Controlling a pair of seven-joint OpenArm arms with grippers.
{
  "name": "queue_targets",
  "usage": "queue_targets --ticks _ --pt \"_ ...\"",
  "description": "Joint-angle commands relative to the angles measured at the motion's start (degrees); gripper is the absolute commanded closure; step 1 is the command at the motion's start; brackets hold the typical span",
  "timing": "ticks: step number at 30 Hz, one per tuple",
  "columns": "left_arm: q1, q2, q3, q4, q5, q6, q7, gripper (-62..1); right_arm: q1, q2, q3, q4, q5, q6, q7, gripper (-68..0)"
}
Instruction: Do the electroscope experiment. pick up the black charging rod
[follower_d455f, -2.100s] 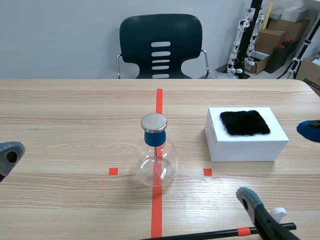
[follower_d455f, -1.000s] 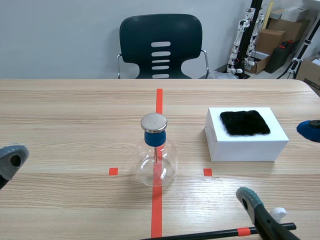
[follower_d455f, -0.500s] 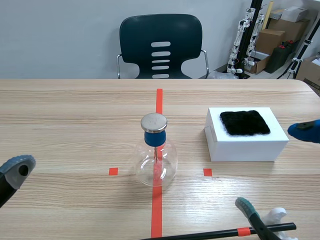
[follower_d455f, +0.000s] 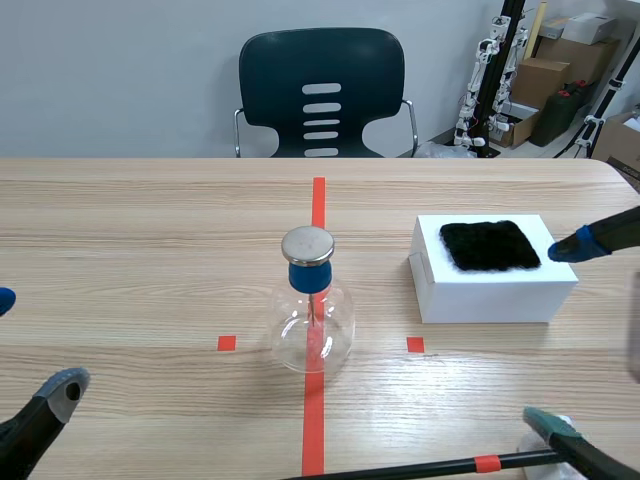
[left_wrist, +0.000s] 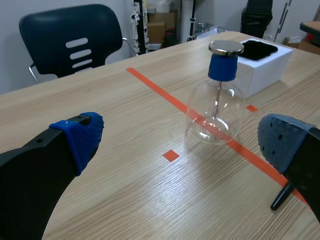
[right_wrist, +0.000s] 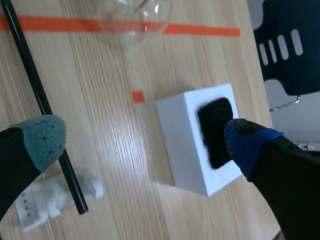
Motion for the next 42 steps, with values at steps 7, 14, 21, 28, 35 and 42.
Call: queue_targets --ticks 7,14,21,28,35,42 --pt "-6.7 1.2 6.3 -5.5 1.3 0.3 -1.9 -62.3 10.2 7.3 -12.6 0.5 6.3 5.6 -20.2 -67.9" --pt "-9.7 3.1 10.3 -11.0 5.3 2.8 -8.0 -62.3 20.1 11.1 -25.4 0.5 16.4 6.3 -39.9 -58.6" --pt "-13.5 3.9 13.8 -17.0 8.4 3.1 -13.2 -62.3 28.8 11.1 -36.3 -1.2 20.3 6.3 -55.3 -58.6" --pt "-16.5 3.9 16.7 -22.5 9.7 3.3 -19.2 -62.3 37.9 11.1 -49.0 -6.2 26.3 6.3 -67.6 -58.6" --pt "-18.6 3.9 19.1 -26.2 11.8 4.7 -23.9 -62.3 44.6 9.0 -57.2 -12.9 28.2 6.3 -70.0 -58.8" --pt "-20.5 3.9 21.5 -28.4 13.0 4.9 -26.9 -62.3 48.7 5.2 -61.1 -19.8 27.9 6.3 -70.0 -59.1"
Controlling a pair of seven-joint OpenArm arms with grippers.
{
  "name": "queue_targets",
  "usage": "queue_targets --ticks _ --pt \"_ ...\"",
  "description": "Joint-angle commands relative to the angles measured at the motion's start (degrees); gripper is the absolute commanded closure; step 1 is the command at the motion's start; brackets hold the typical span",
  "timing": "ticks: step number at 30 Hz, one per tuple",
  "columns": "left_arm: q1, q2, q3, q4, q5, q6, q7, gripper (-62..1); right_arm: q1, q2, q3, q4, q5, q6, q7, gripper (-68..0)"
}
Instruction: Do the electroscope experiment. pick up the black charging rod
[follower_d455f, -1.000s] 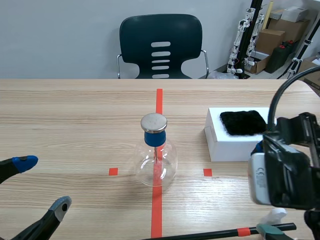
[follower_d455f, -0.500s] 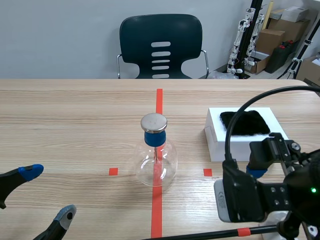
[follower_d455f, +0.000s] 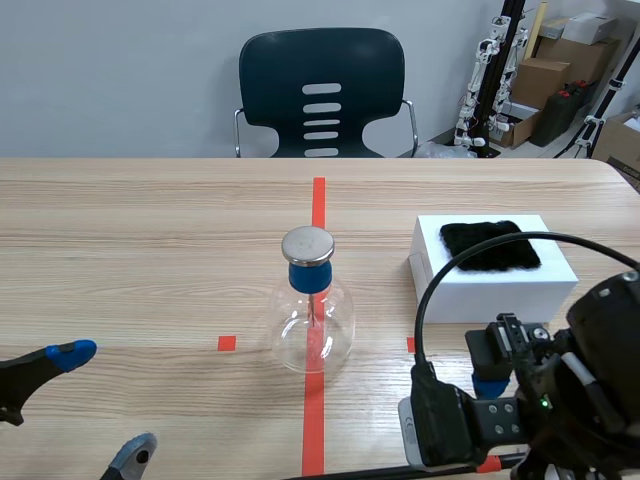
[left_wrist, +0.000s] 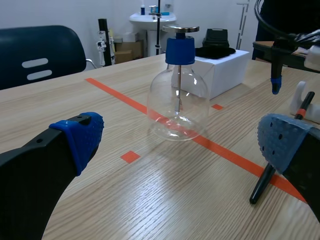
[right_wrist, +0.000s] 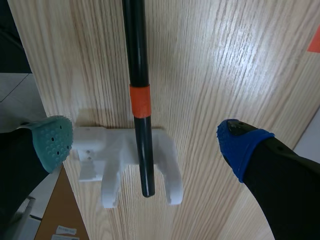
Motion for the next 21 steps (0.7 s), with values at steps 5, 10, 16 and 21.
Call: queue_targets --ticks 5,10,16,21 --pt "-2.3 0.1 2.2 -1.0 -0.4 0.3 -1.6 -62.3 3.4 -2.0 -2.8 -3.7 -0.7 0.5 0.0 -59.1" --pt "-3.5 0.1 3.5 -3.0 -0.4 0.4 -4.3 -62.3 4.9 -2.3 -5.1 -5.1 -2.2 0.5 3.1 -59.0" --pt "-4.1 0.9 4.0 -5.1 -0.4 1.3 -5.8 -62.3 4.9 -2.2 -5.2 -5.4 -3.3 0.5 5.0 -59.0" --pt "-4.9 1.1 4.5 -5.7 -0.4 1.3 -5.9 -62.3 4.9 -0.9 -5.2 -6.3 -5.0 0.5 9.6 -59.0"
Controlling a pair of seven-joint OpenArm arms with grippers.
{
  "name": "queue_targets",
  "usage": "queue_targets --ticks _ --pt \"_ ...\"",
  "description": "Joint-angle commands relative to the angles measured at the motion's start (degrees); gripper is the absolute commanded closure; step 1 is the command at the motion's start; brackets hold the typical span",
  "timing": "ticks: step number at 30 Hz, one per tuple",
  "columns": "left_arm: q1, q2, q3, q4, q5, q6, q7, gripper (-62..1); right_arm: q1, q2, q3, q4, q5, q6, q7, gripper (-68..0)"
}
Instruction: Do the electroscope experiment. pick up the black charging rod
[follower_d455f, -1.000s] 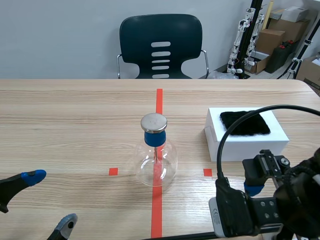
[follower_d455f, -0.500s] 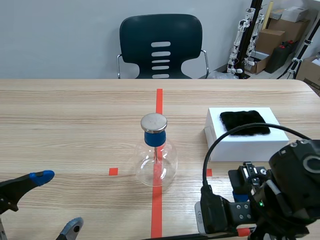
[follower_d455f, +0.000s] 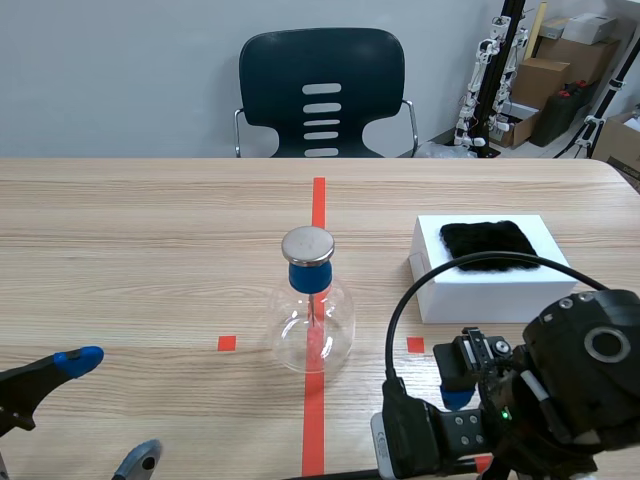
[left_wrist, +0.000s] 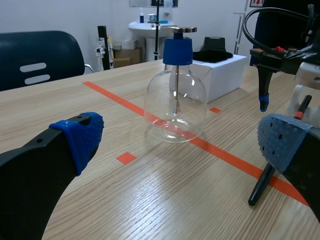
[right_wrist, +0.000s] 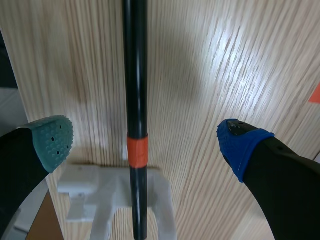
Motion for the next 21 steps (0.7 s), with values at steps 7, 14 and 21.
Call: queue_targets --ticks 7,14,21 --pt "-2.5 0.4 0.9 -0.7 -0.4 -0.1 -0.8 -62.3 0.9 5.9 0.8 -0.8 -0.8 0.5 10.5 -59.0" --pt "-2.7 1.7 0.9 -2.6 -0.3 -0.1 -2.0 -62.3 1.6 7.4 0.8 -3.5 -1.4 0.5 17.4 -59.0" --pt "-3.3 1.9 1.2 -3.5 0.6 -0.1 -2.6 -62.3 1.8 7.4 0.8 -5.9 -2.1 0.5 21.3 -53.0"
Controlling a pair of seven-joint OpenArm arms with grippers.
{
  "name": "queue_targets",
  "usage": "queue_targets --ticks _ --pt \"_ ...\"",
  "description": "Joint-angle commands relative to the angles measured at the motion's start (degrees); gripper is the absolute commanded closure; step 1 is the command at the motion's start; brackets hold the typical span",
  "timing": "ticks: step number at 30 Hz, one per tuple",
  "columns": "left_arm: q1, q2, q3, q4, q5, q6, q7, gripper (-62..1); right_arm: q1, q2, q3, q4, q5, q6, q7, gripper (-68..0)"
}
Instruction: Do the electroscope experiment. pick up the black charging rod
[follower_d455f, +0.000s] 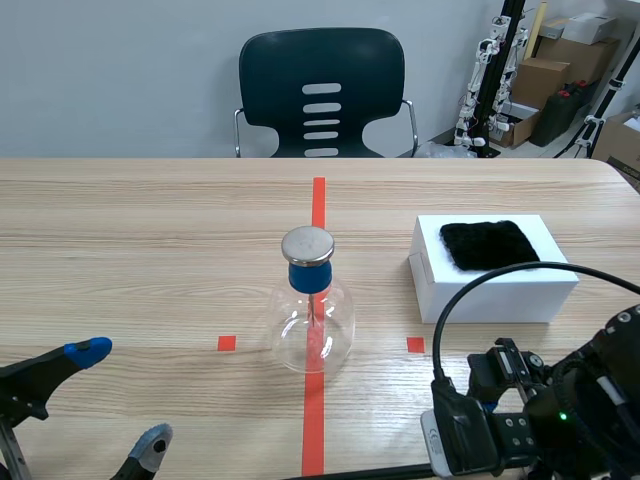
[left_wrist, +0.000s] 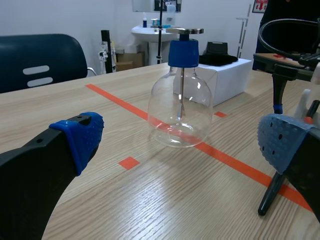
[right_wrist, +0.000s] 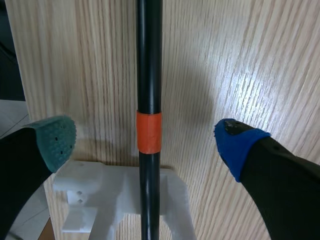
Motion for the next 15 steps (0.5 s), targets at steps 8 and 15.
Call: queue_targets --ticks 8,15 --pt "-0.5 0.1 0.6 -0.4 0.5 -0.1 -2.2 -62.3 1.0 0.0 0.8 0.7 0.0 0.5 3.6 -51.2" --pt "-0.5 0.1 0.6 -0.4 0.4 -0.1 -2.1 -62.3 1.0 0.0 0.8 0.7 0.0 0.5 4.2 -40.7"
